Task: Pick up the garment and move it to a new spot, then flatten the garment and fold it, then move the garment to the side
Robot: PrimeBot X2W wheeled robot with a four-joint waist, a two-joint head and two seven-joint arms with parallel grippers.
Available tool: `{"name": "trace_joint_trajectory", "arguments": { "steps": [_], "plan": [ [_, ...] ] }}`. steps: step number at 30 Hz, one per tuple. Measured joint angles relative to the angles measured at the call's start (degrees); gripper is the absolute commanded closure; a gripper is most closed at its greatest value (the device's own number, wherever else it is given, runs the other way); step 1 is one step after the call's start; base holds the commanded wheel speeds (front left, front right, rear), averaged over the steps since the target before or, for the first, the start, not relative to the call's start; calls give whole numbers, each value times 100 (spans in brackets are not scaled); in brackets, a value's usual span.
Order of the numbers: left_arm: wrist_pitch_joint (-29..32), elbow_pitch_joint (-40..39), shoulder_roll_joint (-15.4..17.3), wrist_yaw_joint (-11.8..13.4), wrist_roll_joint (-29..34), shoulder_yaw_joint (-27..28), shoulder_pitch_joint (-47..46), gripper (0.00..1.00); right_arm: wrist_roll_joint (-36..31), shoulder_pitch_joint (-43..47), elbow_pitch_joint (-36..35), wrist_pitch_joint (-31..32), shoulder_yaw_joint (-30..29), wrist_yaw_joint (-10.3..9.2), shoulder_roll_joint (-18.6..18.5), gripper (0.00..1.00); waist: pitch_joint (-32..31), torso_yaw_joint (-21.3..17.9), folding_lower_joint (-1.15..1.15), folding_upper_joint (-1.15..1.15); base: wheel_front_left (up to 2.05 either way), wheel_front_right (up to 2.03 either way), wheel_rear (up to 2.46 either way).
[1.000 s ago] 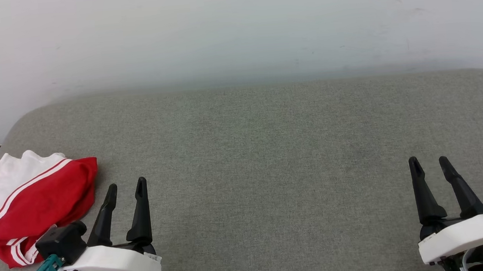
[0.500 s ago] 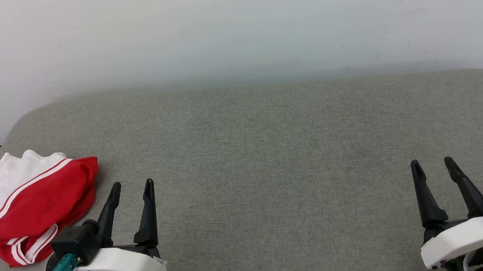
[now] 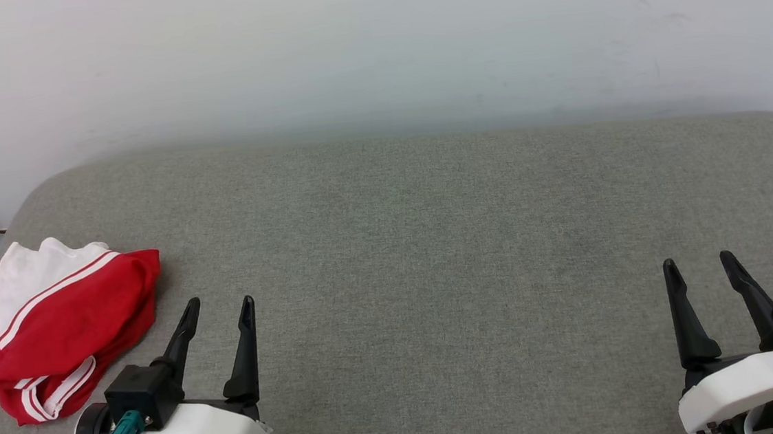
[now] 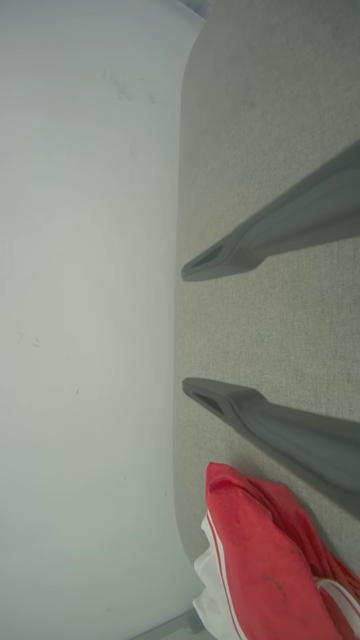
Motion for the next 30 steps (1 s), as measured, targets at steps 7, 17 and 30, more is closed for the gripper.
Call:
{"name": "trace_joint_trajectory", "arguments": {
  "steps": [7,17,30],
  "plan": [
    [-75,115,-29,0,183,-18,-8,0,-147,23,-43,-9,-49,0,0,0,11,17,0,0,0,0,0],
    [-176,224,-96,0,294,10,-53,0,-403,46,-71,-83,-109,1,0,0,23,54,0,0,0,0,0],
    [-244,260,-115,-1,424,80,-225,0,-471,-10,-64,-158,-30,1,-1,0,85,405,0,0,0,0,0]
  ]
}}
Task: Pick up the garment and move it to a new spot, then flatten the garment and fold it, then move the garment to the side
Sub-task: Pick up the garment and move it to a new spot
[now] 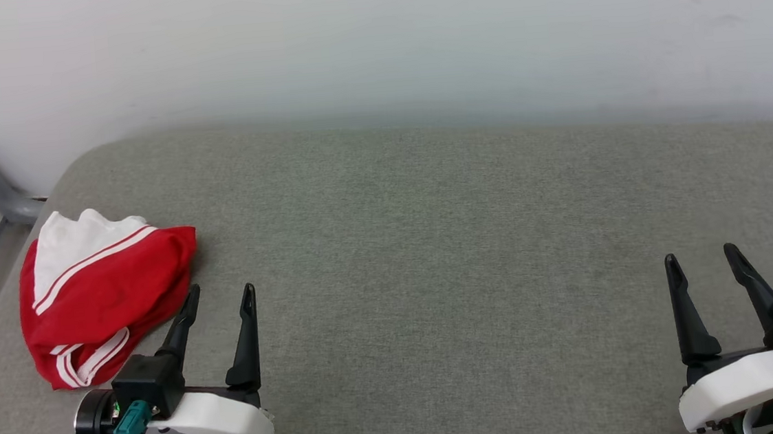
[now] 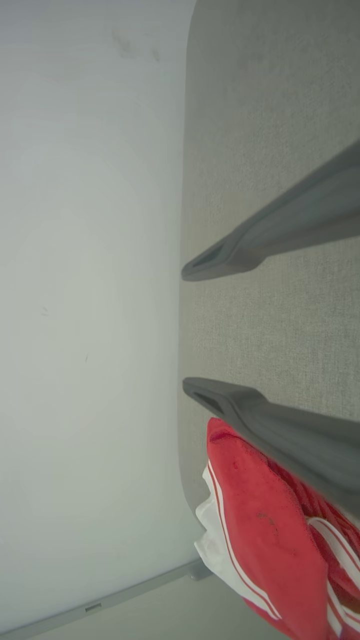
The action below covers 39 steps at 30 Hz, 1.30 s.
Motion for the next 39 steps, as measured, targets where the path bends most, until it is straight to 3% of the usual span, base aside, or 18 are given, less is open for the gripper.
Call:
{"name": "trace_joint_trajectory", "arguments": {
  "steps": [10,27,39],
  "plan": [
    [0,15,-9,40,-52,154,-128,0,68,-164,93,-51,100,0,1,0,98,713,0,0,0,0,0],
    [0,-69,37,86,-153,566,-165,0,78,-493,112,-87,653,0,1,0,213,2395,0,0,0,0,0],
    [0,-490,-43,178,-193,926,158,0,43,-1034,526,-132,1106,2,8,0,443,2578,0,0,0,0,0]
  ]
}}
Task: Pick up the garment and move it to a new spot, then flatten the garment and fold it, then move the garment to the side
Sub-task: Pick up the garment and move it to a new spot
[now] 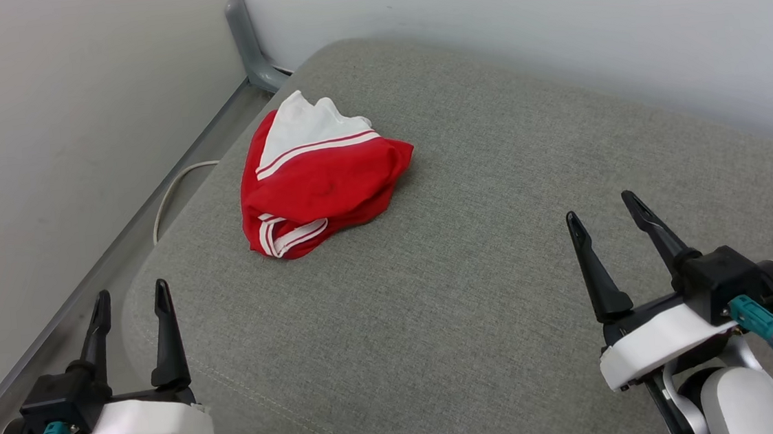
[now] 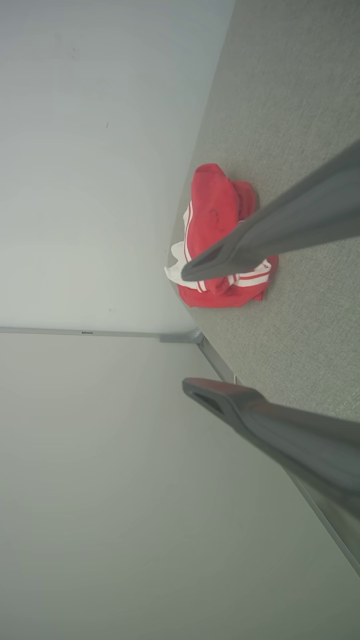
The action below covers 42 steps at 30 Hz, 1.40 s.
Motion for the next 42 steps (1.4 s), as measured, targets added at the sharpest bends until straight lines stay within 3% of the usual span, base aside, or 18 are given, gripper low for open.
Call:
{"name": "trace_joint_trajectory", "arguments": {
  "steps": [9,17,23,29,37,42],
  "plan": [
    [0,164,-19,-53,-26,-60,-114,0,1,-42,93,-60,-80,0,0,0,42,-21,-1,0,0,0,0],
    [257,924,102,-151,-403,-393,-1250,0,-125,87,-258,66,-394,-2,0,0,294,-76,0,0,0,0,0],
    [780,1581,474,-181,-1131,-476,-2404,0,-252,0,-481,213,-360,0,5,0,631,-466,0,0,0,0,0],
    [1798,2317,1223,-194,-1973,-1059,-3213,0,-297,-158,-521,194,-368,-1,0,0,1036,-952,0,0,0,0,0],
    [3081,3426,2028,-194,-2549,-1549,-4129,0,-278,-454,-499,140,-296,-1,0,0,1634,-1473,0,0,0,0,0],
    [3890,3950,2307,-194,-2884,-1857,-4450,0,-279,-611,-486,98,-221,-1,0,0,1992,-1729,1,0,0,0,0]
  ]
}}
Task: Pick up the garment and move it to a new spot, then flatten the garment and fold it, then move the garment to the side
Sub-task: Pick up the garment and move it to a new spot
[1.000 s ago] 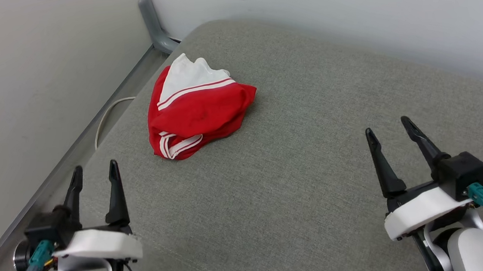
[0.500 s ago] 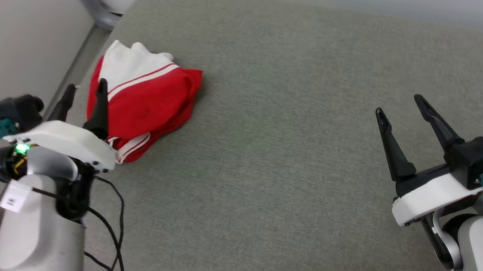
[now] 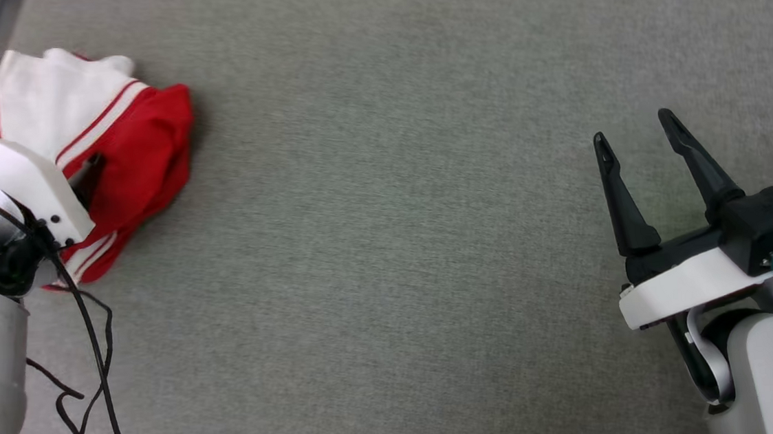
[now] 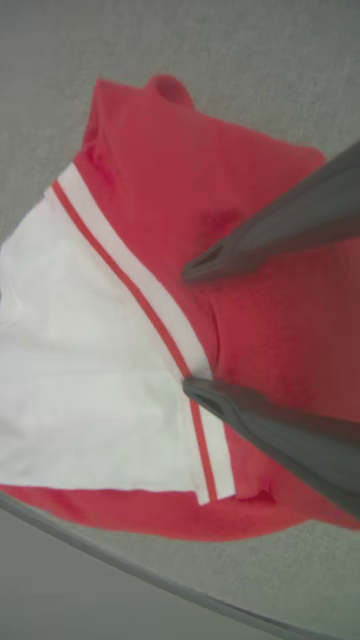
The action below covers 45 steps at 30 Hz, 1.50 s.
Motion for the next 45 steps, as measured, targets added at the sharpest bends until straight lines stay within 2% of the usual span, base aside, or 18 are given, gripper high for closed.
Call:
{"name": "trace_joint_trajectory", "arguments": {
  "steps": [9,10,11,19,24,28,33,37,41,45],
  "plan": [
    [1233,910,231,51,-354,-63,-400,0,0,-198,34,-14,66,-1,-1,0,392,-331,-1,0,0,0,0],
    [1263,936,247,49,-349,-75,-428,65,1,-202,41,-20,65,0,-1,0,401,-350,-1,0,0,0,0],
    [1192,944,265,49,-321,-98,-432,100,2,-202,54,-31,62,0,-1,0,397,-359,-1,0,0,0,0],
    [178,1056,141,45,-68,-322,-367,100,179,-151,221,-130,-63,0,0,0,70,-311,0,0,0,0,0],
    [-965,984,31,24,153,-457,-312,100,241,44,297,-175,-186,0,-1,0,-304,-203,0,0,0,0,0],
    [-2160,942,-38,25,375,-490,-297,100,300,201,344,-211,-263,0,-1,0,-645,-100,-1,0,0,0,0],
    [-3344,981,-182,153,539,-504,-210,100,477,451,394,-258,-369,0,-1,0,-1110,-5,-1,0,0,0,0],
    [-3737,927,-308,314,728,-579,-140,100,547,698,393,-266,-492,0,-1,0,-1463,23,-2,0,0,0,0],
    [-3835,688,-399,409,817,-586,-32,100,609,872,390,-275,-578,0,-2,0,-1709,-8,-2,0,0,0,0],
    [-3872,74,-665,520,935,-623,339,100,662,1061,355,-265,-619,0,0,0,-1984,-245,-2,0,0,0,0]
  ]
}}
